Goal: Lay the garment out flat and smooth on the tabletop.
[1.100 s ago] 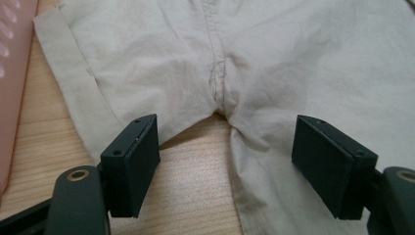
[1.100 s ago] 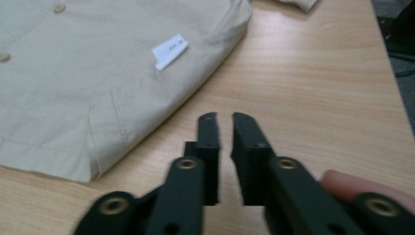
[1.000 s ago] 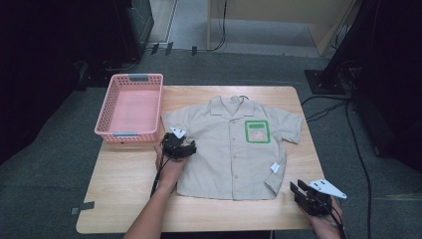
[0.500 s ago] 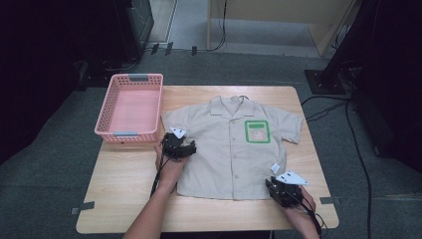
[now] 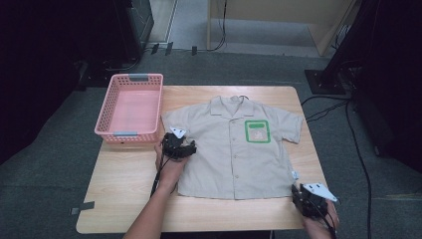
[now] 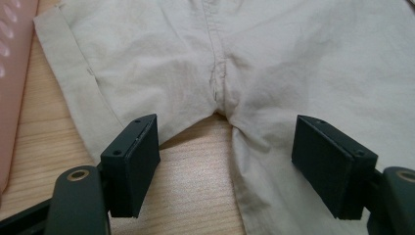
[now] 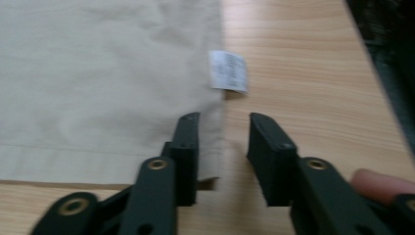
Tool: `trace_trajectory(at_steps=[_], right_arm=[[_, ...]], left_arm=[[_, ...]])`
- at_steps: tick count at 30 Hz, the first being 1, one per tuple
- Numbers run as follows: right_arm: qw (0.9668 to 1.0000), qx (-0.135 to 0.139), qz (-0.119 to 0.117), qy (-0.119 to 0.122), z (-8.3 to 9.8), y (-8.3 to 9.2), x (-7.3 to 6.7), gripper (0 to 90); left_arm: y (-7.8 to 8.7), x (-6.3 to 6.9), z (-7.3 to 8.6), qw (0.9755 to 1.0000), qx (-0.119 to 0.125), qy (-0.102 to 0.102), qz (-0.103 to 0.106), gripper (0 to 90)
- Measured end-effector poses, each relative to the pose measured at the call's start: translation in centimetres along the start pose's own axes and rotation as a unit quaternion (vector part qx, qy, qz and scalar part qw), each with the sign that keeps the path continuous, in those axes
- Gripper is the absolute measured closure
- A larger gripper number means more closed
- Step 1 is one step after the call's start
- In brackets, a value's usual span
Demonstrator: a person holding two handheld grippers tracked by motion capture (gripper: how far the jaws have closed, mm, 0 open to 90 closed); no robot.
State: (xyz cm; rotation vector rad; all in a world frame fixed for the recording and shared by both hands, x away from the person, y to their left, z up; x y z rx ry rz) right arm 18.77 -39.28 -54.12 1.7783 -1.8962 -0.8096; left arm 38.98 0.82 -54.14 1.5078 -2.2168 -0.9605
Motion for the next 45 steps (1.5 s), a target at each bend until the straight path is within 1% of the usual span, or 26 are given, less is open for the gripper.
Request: trace_trajectory(at_steps=[2, 3, 4, 5, 7, 8, 10, 11, 13, 14, 16, 19, 20, 25, 28, 29, 30, 31, 34, 38, 43, 45], right_arm=[[0.9998, 0.008, 0.011, -0.011, -0.2, 0.5, 0.8, 59.2], [0.9997, 0.013, 0.013, -0.017, -0.4, 0.7, 1.0, 56.3], [0.9996, 0.020, 0.010, -0.018, -0.6, 0.8, 1.2, 53.5], [0.9995, 0.025, 0.005, -0.020, -0.9, 0.9, 1.3, 52.1], [0.9992, 0.036, -0.008, -0.016, -1.5, 0.8, 1.3, 48.8], [0.9989, 0.044, -0.014, -0.010, -1.9, 0.6, 1.2, 46.4], [0.9975, 0.062, -0.035, 0.005, -2.6, 0.2, 1.0, 40.0], [0.9972, 0.061, -0.043, 0.006, -3.1, -0.2, 1.0, 36.1], [0.9973, 0.051, -0.053, 0.000, -3.8, -0.9, 1.0, 26.7], [0.9975, 0.044, -0.055, -0.003, -4.1, -1.3, 1.0, 25.0], [0.9978, 0.041, -0.052, -0.003, -4.3, -2.1, 1.0, 21.7], [0.9979, 0.027, -0.059, -0.001, -4.2, -3.4, 1.3, 15.8], [0.9981, 0.024, -0.057, 0.002, -4.0, -3.7, 1.4, 15.6], [0.9982, 0.027, -0.053, -0.009, -3.7, -4.3, 2.2, 13.1], [0.9984, 0.007, -0.052, -0.018, -3.6, -4.3, 2.7, 12.2], [0.9987, -0.001, -0.047, -0.019, -3.5, -4.3, 2.8, 12.2], [0.9990, -0.014, -0.038, -0.018, -3.4, -4.4, 3.0, 11.8], [0.9992, -0.018, -0.032, -0.017, -3.4, -4.4, 3.1, 11.8], [0.9992, -0.018, -0.034, -0.015, -3.1, -4.2, 3.3, 11.8], [0.9991, -0.018, -0.036, -0.013, -2.7, -3.7, 3.3, 11.8], [0.9988, -0.020, -0.045, -0.003, -2.3, -3.3, 3.3, 11.6], [0.9988, -0.020, -0.045, -0.003, -2.3, -3.3, 3.3, 11.4]], left_arm=[[0.0, 0.0, 0.0, 1.0000, 0.000, 0.000, 0.000, 26.5], [0.0, 0.0, 0.0, 1.0000, 0.000, 0.000, 0.000, 26.5], [0.0, 0.0, 0.0, 1.0000, 0.000, 0.000, 0.000, 26.5], [0.0, 0.0, 0.0, 1.0000, 0.000, 0.000, 0.000, 26.5], [0.0, 0.0, 0.0, 1.0000, 0.000, 0.000, 0.000, 26.5], [0.0, 0.0, 0.0, 1.0000, 0.000, 0.000, 0.000, 26.5], [0.0, 0.0, 0.0, 1.0000, 0.000, 0.000, 0.000, 26.5], [0.0, 0.0, 0.0, 1.0000, 0.000, 0.000, 0.000, 26.5], [0.0, 0.0, 0.0, 1.0000, 0.000, 0.000, 0.000, 26.5], [0.0, 0.0, 0.0, 1.0000, 0.000, 0.000, 0.000, 26.6], [0.0, 0.0, 0.0, 1.0000, 0.000, 0.000, 0.000, 26.6], [0.0, 0.0, 0.0, 1.0000, 0.000, 0.000, 0.000, 26.5], [0.0, 0.0, 0.0, 1.0000, 0.000, 0.000, 0.000, 26.5], [0.0, 0.0, 0.0, 1.0000, 0.000, 0.000, 0.000, 26.5], [0.0, 0.0, 0.0, 1.0000, 0.000, 0.000, 0.000, 26.5], [0.0, 0.0, 0.0, 1.0000, 0.000, 0.000, 0.000, 26.5], [0.0, 0.0, 0.0, 1.0000, 0.000, 0.000, 0.000, 26.5], [0.0, 0.0, 0.0, 1.0000, 0.000, 0.000, 0.000, 26.5], [0.1, 0.0, 0.1, 1.0000, 0.001, 0.001, 0.000, 26.5], [0.2, 0.0, 0.2, 1.0000, 0.002, 0.000, 0.006, 26.4], [0.5, 0.1, 0.4, 0.9998, 0.002, -0.007, 0.018, 21.7], [0.7, 0.1, 0.5, 0.9998, 0.002, -0.005, 0.020, 21.5]])
Point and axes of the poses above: each handheld gripper's, and its own axes: y roughly backward along the jaws, z roughly out of its underside, x roughly to its right, the point moved 2 cm from there along -y, roughly forward along the jaws, and after that the axes turned 10 degrees about -y, right-handed, at the moved point
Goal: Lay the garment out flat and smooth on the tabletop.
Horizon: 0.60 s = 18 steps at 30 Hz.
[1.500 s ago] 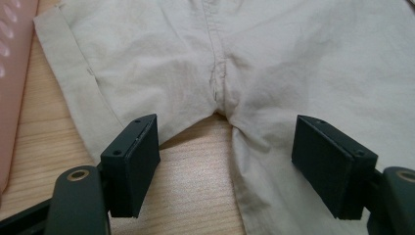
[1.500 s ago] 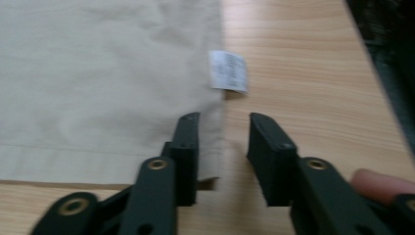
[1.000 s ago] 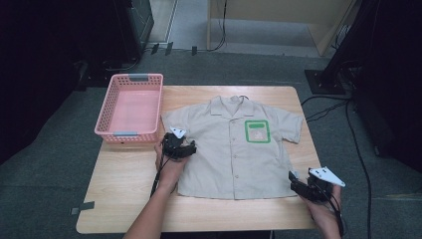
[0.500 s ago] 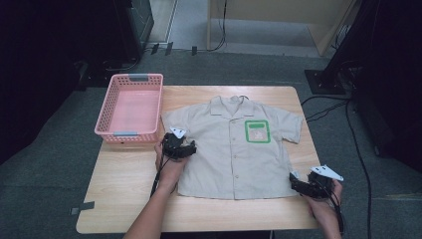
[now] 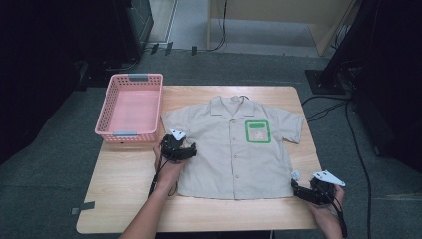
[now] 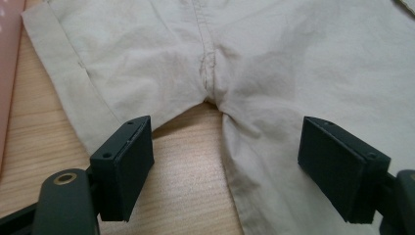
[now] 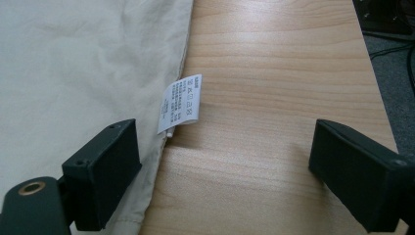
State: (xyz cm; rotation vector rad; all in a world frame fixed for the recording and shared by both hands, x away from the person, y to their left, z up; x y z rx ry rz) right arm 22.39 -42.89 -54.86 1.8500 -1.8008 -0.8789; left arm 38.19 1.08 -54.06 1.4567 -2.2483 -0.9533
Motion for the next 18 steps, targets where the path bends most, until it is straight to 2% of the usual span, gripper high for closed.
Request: trace_trajectory(at_steps=[3, 9, 12, 17, 18], right_arm=[[1.0000, 0.000, 0.000, -0.001, 0.0, 0.0, 0.0, 11.4], [1.0000, 0.000, 0.000, 0.000, 0.0, 0.0, 0.0, 11.4], [1.0000, 0.000, 0.000, 0.000, 0.0, 0.0, 0.0, 11.4], [1.0000, 0.000, 0.000, 0.000, 0.0, 0.0, 0.0, 11.3], [1.0000, 0.000, 0.000, 0.000, 0.0, 0.0, 0.0, 11.2]], left_arm=[[0.3, 0.1, 0.3, 0.9999, -0.008, -0.009, -0.003, 21.5], [1.4, 0.3, 1.3, 0.9998, -0.005, -0.020, 0.004, 21.2], [2.1, 0.3, 1.9, 0.9995, -0.004, -0.027, 0.014, 20.0], [3.1, 0.2, 2.4, 0.9990, 0.013, -0.030, 0.030, 19.0], [3.3, 0.2, 2.5, 0.9984, 0.013, -0.032, 0.045, 14.2]])
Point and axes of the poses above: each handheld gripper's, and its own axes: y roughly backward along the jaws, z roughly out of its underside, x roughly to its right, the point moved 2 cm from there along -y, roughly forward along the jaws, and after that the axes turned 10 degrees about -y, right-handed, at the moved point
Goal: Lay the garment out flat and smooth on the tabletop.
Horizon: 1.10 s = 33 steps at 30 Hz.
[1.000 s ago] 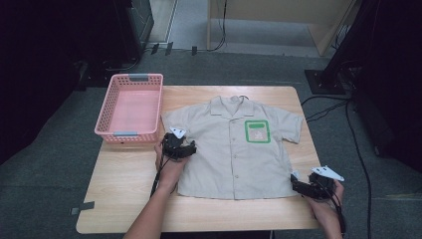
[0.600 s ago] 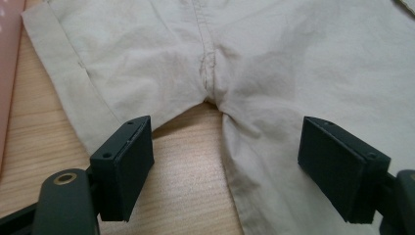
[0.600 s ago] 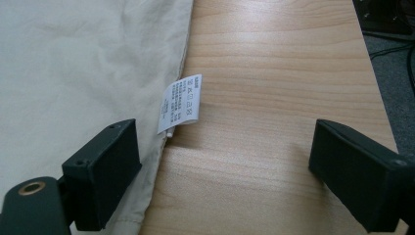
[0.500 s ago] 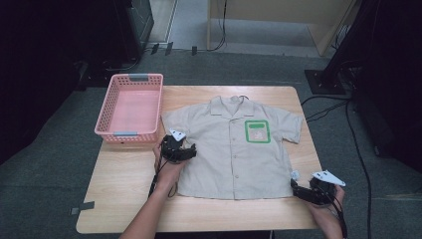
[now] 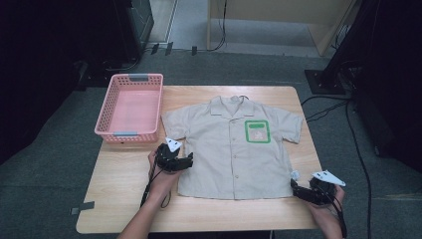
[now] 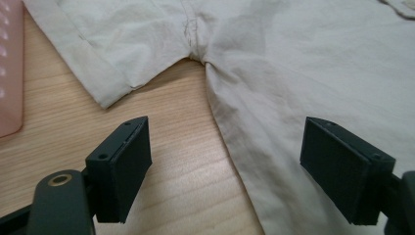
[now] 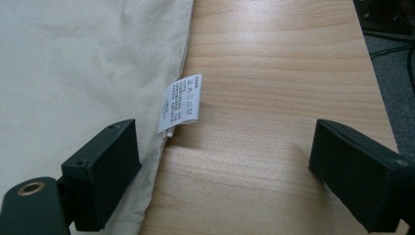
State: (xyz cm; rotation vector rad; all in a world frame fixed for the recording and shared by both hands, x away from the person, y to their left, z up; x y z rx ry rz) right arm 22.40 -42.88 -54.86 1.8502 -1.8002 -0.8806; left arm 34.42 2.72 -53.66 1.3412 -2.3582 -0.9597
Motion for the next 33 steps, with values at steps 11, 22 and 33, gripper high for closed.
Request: trace_trajectory(at_steps=[11, 22, 33], right_arm=[[0.9999, -0.008, -0.003, 0.006, 0.0, -0.1, -0.1, 4.9], [0.9998, -0.018, -0.007, 0.009, 0.0, -0.3, -0.2, 0.0], [0.9998, -0.018, -0.007, 0.009, 0.0, -0.3, -0.2, 0.0]], left_arm=[[3.2, -1.0, 1.0, 0.9997, 0.026, 0.003, -0.003, 10.2], [6.6, -2.1, 1.8, 0.9986, 0.050, -0.007, -0.016, 9.5], [9.6, -4.0, 4.3, 0.9974, 0.059, -0.002, -0.042, 9.5]])
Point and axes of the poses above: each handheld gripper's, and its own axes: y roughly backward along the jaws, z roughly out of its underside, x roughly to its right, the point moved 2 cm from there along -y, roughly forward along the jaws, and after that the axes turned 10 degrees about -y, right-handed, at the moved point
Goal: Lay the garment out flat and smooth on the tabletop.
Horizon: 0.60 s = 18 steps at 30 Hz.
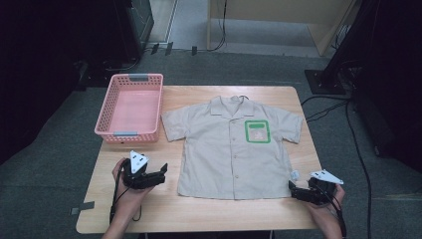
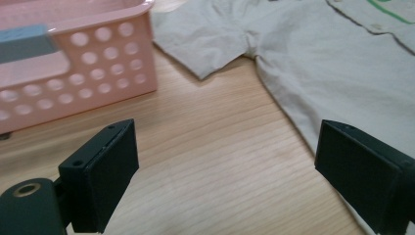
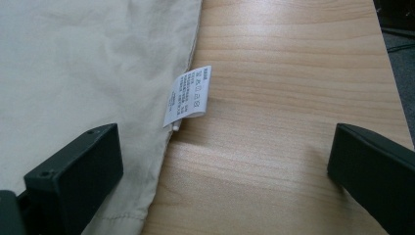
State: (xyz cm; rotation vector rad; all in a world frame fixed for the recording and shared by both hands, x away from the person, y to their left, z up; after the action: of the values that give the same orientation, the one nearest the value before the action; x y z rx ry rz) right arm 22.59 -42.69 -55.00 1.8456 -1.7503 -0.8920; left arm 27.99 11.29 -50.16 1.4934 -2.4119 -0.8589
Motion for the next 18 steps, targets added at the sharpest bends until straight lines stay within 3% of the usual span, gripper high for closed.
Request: trace_trajectory(at_steps=[18], right_arm=[[1.0000, 0.000, 0.003, -0.002, 0.0, 0.0, 0.0, 0.0]], left_arm=[[2.8, -2.4, 4.4, 0.9993, -0.016, 0.020, -0.029, 9.5]])
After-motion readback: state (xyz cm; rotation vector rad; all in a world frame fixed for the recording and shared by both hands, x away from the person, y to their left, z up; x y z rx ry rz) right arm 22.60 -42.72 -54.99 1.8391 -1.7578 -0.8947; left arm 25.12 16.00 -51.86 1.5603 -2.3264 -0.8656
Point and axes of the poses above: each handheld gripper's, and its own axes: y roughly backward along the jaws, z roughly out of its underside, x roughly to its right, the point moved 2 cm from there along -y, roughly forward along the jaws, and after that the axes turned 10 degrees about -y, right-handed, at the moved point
